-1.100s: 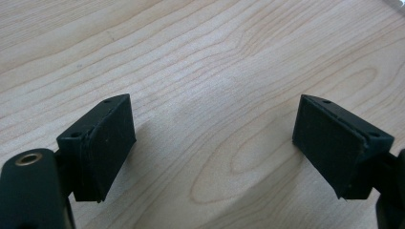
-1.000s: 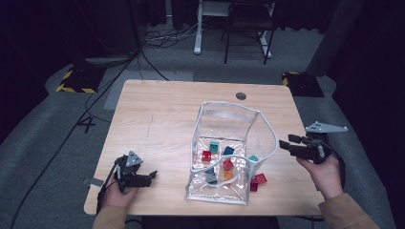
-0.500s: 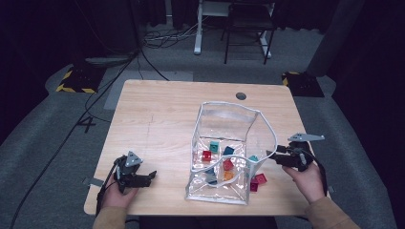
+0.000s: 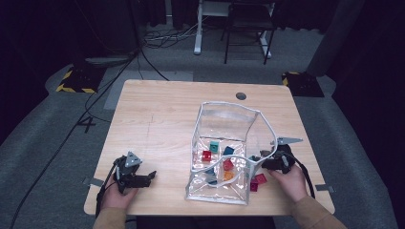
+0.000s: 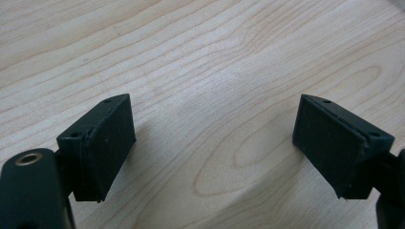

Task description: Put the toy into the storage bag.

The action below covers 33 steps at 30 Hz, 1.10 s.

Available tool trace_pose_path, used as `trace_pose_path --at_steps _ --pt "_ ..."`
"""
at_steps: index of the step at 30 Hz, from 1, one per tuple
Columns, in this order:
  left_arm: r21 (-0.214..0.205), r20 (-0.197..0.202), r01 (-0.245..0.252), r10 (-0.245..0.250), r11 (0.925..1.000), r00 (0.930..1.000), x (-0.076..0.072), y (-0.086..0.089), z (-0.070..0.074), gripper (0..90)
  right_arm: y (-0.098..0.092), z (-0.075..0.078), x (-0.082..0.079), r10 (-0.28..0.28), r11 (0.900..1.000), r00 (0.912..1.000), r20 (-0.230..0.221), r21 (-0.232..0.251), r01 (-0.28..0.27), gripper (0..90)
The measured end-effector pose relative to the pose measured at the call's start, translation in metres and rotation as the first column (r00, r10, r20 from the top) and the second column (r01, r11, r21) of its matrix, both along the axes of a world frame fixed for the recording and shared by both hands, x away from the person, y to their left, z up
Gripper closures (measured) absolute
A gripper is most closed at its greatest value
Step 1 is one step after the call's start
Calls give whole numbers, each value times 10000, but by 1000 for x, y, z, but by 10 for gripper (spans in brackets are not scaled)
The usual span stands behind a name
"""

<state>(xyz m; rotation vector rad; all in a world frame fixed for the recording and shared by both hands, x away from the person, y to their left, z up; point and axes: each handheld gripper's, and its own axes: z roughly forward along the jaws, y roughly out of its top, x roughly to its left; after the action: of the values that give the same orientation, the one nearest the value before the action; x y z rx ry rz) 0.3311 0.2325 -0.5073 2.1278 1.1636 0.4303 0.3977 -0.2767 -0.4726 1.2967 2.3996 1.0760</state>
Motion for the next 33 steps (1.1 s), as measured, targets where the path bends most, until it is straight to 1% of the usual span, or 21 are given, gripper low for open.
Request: trace_pose_path --at_steps 2,3,5,8,9,11,13,14,17,18,19,20,24,26,29,33 --pt "1 1 0 0 10000 10000 0 0 0 146 1 -2 1 0 10000 10000 -56 -40 0 468" --pt "1 0 -2 2 10000 10000 0 0 0 146 2 -6 3 -46 9997 10000 -18 -257 45 470" --pt "-3 1 -4 4 10000 10000 0 0 0 146 0 -7 4 -177 9982 9998 94 -570 182 475" --pt "-3 1 -4 4 10000 10000 0 0 0 146 -8 -7 6 -478 9933 9984 303 -1038 507 477" --pt "-3 -1 0 0 10000 10000 0 0 0 146 -12 -6 7 -597 9930 9978 275 -1000 622 473" --pt "1 0 -3 3 10000 10000 0 0 0 146 -18 -5 7 -675 9955 9976 134 -663 682 455" --pt "-7 16 -17 17 10000 10000 0 0 0 146 -17 -5 7 -612 9949 9980 170 -787 623 441" --pt "-8 17 -18 18 10000 10000 0 0 0 145 -16 -6 7 -516 9941 9983 258 -941 538 434" --pt "-15 20 -17 17 10000 10000 0 0 0 146 -11 -12 9 -334 9908 9991 269 -1300 366 425" --pt "-21 22 -17 17 10000 10000 0 0 0 146 -9 -14 10 -313 9895 9992 264 -1404 348 432" --pt "-8 15 -19 19 10000 10000 0 0 0 146 -7 -16 9 -277 9873 9988 392 -1555 335 462" --pt "-14 17 -16 17 10000 10000 0 0 0 146 -6 -16 9 -312 9856 9984 464 -1645 384 470" --pt "-8 19 -17 17 10000 10000 0 0 0 146 -9 -14 10 -420 9855 9985 364 -1629 474 477" --pt "-8 13 -19 19 10000 10000 0 0 0 146 -11 -11 9 -478 9881 9983 319 -1450 520 478" --pt "-9 14 -18 18 10000 10000 0 0 0 146 -17 -3 7 -492 9931 9983 318 -1054 523 477" --pt "2 8 -18 18 10000 10000 0 0 0 146 -21 7 4 -459 9940 9981 410 -971 497 477"
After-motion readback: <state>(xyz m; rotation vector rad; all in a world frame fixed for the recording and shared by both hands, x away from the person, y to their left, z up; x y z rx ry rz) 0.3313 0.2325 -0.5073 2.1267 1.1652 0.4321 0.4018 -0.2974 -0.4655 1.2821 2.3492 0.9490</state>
